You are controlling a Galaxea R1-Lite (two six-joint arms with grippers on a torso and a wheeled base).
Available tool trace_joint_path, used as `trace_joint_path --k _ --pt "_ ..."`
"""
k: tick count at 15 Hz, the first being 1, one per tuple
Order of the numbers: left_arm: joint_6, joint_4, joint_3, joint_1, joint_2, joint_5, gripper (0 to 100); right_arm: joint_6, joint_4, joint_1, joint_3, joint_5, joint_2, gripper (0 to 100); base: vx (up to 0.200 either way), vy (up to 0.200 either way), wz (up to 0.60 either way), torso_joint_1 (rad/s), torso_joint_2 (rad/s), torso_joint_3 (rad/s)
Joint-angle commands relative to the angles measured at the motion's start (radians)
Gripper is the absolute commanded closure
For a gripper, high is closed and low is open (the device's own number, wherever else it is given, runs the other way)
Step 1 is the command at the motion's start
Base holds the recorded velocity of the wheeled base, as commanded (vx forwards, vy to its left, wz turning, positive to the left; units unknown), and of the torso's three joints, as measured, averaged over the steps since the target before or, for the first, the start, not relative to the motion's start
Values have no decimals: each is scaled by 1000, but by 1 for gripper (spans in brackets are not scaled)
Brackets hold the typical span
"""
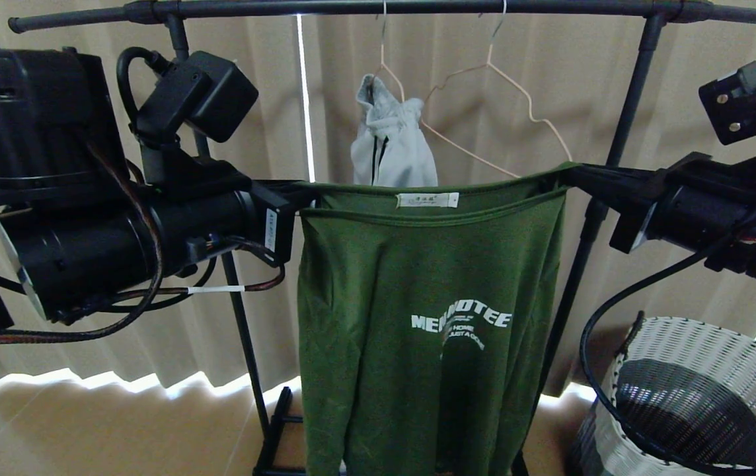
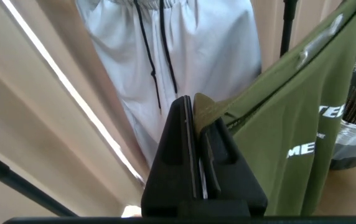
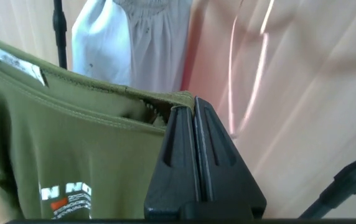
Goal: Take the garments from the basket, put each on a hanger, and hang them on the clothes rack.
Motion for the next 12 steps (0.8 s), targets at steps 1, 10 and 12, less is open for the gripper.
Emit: trace_joint_path --k 1,10,12 --pt "0 0 2 0 3 0 100 -1 0 0 5 0 5 100 0 0 0 0 0 0" --pt "11 2 9 38 18 12 100 0 0 0 43 3 -9 0 0 0 0 0 0 0" --pt "12 2 5 52 31 49 100 -6 0 0 68 6 -30 0 0 0 0 0 0 0"
